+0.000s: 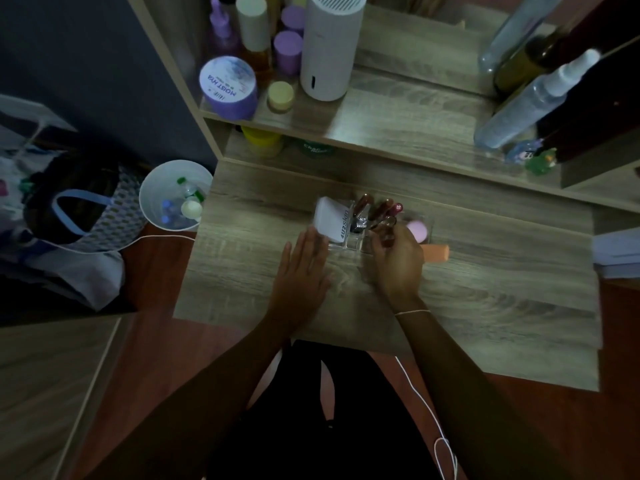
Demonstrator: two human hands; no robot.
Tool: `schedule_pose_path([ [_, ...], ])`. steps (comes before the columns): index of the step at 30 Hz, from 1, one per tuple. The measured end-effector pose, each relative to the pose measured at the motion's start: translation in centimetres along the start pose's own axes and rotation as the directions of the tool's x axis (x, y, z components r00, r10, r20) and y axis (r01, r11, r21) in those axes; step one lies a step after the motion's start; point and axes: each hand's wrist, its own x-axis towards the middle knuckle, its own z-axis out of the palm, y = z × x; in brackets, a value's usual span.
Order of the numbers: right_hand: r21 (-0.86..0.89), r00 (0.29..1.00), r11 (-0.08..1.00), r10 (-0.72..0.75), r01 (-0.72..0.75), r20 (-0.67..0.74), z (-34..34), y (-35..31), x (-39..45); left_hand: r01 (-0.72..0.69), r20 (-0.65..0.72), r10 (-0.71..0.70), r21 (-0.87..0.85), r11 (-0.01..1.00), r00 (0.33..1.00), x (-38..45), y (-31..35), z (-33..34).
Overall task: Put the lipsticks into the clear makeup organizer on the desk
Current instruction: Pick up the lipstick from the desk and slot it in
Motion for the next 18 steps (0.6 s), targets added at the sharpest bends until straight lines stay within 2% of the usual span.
schedule_pose_path([
  [7,-0.066,0.996,0.994,0.084,-0.082,0.015,0.8,-0.2,0.0,0.02,-0.021,-0.02,0.012,1.0,1.0,-0.2,-0.3,0.1],
  [18,-0.018,0.997,0.998,0.067,-0.067,0.021,1.0,-0.5,-0.1,0.024,-0.062,-0.024,0.006,1.0,0.998,-0.8,-0.5,-1.0],
])
